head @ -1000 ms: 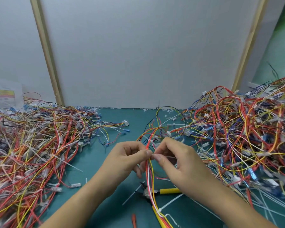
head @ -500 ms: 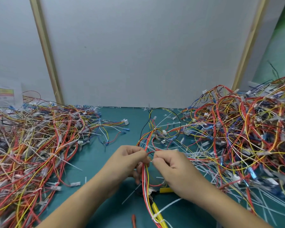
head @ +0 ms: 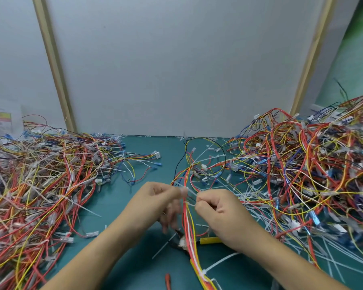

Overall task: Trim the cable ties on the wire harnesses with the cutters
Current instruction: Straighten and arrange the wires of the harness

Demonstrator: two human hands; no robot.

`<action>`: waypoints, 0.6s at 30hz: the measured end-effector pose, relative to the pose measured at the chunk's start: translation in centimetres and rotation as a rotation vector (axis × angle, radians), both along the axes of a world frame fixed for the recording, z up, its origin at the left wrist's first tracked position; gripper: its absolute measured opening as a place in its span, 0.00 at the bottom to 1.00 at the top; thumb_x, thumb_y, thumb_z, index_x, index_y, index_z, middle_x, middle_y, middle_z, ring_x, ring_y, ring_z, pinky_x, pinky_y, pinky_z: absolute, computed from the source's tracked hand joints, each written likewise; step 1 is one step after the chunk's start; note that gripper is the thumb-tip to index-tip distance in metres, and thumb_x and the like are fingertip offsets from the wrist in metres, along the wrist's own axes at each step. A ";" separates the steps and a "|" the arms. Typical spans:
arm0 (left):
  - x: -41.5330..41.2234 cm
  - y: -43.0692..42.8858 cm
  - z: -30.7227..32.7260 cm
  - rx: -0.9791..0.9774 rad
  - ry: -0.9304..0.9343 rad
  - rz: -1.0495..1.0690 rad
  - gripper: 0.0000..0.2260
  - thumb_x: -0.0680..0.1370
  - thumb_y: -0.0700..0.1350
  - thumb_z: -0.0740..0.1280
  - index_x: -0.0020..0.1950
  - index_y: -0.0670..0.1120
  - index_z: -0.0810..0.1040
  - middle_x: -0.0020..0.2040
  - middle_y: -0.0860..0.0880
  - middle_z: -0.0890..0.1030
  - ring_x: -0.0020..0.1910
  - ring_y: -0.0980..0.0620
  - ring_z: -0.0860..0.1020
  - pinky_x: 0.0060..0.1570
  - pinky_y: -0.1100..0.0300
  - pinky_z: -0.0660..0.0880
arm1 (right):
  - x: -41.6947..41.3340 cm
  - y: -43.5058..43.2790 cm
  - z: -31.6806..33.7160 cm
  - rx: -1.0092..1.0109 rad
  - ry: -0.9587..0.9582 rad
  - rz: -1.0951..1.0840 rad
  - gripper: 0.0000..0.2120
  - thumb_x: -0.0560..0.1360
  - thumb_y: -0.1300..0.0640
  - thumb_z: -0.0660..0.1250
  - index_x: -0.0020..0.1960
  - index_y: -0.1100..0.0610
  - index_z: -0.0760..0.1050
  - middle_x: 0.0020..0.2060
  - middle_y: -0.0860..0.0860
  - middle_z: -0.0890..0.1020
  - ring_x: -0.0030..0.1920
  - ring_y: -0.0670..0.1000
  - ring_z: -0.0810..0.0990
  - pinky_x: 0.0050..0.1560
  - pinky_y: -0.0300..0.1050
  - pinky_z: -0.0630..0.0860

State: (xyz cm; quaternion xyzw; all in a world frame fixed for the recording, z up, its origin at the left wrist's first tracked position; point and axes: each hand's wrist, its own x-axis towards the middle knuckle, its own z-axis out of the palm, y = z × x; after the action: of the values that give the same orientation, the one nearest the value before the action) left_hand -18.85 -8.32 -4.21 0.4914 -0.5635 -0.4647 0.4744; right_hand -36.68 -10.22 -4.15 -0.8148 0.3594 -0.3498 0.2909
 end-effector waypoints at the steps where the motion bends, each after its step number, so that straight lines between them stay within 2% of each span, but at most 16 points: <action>1: 0.3 -0.2 0.1 -0.007 0.028 0.080 0.20 0.72 0.55 0.69 0.24 0.46 0.73 0.20 0.45 0.68 0.20 0.48 0.70 0.23 0.63 0.66 | -0.1 0.0 0.0 0.000 0.001 0.010 0.15 0.71 0.55 0.59 0.28 0.57 0.59 0.26 0.49 0.60 0.29 0.44 0.60 0.32 0.48 0.58; 3: 0.8 -0.6 0.0 -0.022 0.019 0.228 0.23 0.74 0.58 0.70 0.25 0.48 0.70 0.22 0.48 0.65 0.21 0.50 0.64 0.24 0.64 0.59 | -0.2 0.0 0.1 0.009 -0.001 0.033 0.15 0.71 0.55 0.59 0.29 0.57 0.59 0.26 0.49 0.60 0.29 0.44 0.60 0.32 0.46 0.58; 5: 0.8 -0.7 -0.1 -0.048 -0.091 0.331 0.21 0.76 0.55 0.70 0.28 0.49 0.68 0.28 0.49 0.64 0.25 0.52 0.61 0.25 0.63 0.57 | -0.2 0.1 0.2 0.012 0.010 0.050 0.15 0.71 0.55 0.60 0.29 0.59 0.60 0.27 0.49 0.60 0.29 0.45 0.60 0.33 0.47 0.58; 6: 0.8 -0.8 -0.1 -0.043 -0.069 0.352 0.20 0.77 0.53 0.70 0.29 0.49 0.67 0.28 0.50 0.63 0.25 0.52 0.60 0.25 0.63 0.56 | -0.2 0.1 0.2 0.013 0.016 0.054 0.15 0.71 0.55 0.60 0.29 0.59 0.60 0.27 0.49 0.60 0.29 0.45 0.59 0.33 0.47 0.57; 7: 0.9 -0.8 -0.1 -0.020 0.028 0.358 0.19 0.77 0.52 0.69 0.31 0.50 0.66 0.28 0.51 0.62 0.24 0.53 0.59 0.24 0.65 0.54 | -0.2 0.1 0.1 0.013 0.020 0.056 0.15 0.71 0.55 0.60 0.29 0.59 0.60 0.26 0.49 0.60 0.29 0.45 0.59 0.33 0.47 0.57; 9: 1.1 -0.8 0.3 0.023 0.198 0.321 0.16 0.79 0.51 0.67 0.34 0.47 0.69 0.25 0.51 0.61 0.21 0.53 0.58 0.23 0.68 0.53 | -0.3 0.1 0.0 0.005 0.026 0.061 0.15 0.70 0.55 0.60 0.29 0.58 0.61 0.26 0.48 0.61 0.29 0.45 0.60 0.32 0.47 0.58; 11: 0.9 -0.7 0.2 0.042 0.105 0.252 0.16 0.79 0.53 0.66 0.38 0.42 0.76 0.23 0.49 0.67 0.18 0.52 0.63 0.20 0.68 0.57 | -0.3 0.0 -0.1 0.002 0.025 0.070 0.15 0.71 0.55 0.60 0.29 0.58 0.62 0.25 0.47 0.61 0.28 0.45 0.60 0.32 0.47 0.58; 13: 0.3 -0.3 -0.1 0.054 -0.064 0.148 0.16 0.78 0.54 0.68 0.39 0.43 0.80 0.24 0.47 0.72 0.18 0.51 0.68 0.19 0.67 0.61 | -0.3 0.0 -0.3 0.006 0.022 0.083 0.14 0.71 0.55 0.60 0.30 0.59 0.63 0.25 0.48 0.62 0.28 0.44 0.61 0.31 0.46 0.59; 14: 0.0 -0.1 -0.2 0.059 -0.089 0.101 0.14 0.78 0.53 0.69 0.38 0.44 0.80 0.25 0.48 0.73 0.19 0.51 0.69 0.19 0.67 0.62 | -0.3 0.0 -0.4 0.008 0.031 0.091 0.14 0.71 0.54 0.61 0.30 0.59 0.64 0.25 0.48 0.63 0.28 0.44 0.61 0.31 0.46 0.59; 18: 0.0 0.1 -0.1 0.073 0.008 0.041 0.09 0.78 0.43 0.69 0.38 0.41 0.80 0.23 0.50 0.71 0.19 0.53 0.69 0.17 0.66 0.61 | -0.3 0.2 -0.4 -0.067 0.093 0.087 0.13 0.71 0.49 0.61 0.33 0.56 0.70 0.26 0.51 0.69 0.29 0.45 0.66 0.33 0.52 0.67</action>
State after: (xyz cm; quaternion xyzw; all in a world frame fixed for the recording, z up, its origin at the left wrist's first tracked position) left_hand -18.83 -8.25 -4.33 0.5180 -0.5341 -0.4772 0.4676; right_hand -36.97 -10.06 -4.57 -0.8542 0.3249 -0.3105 0.2615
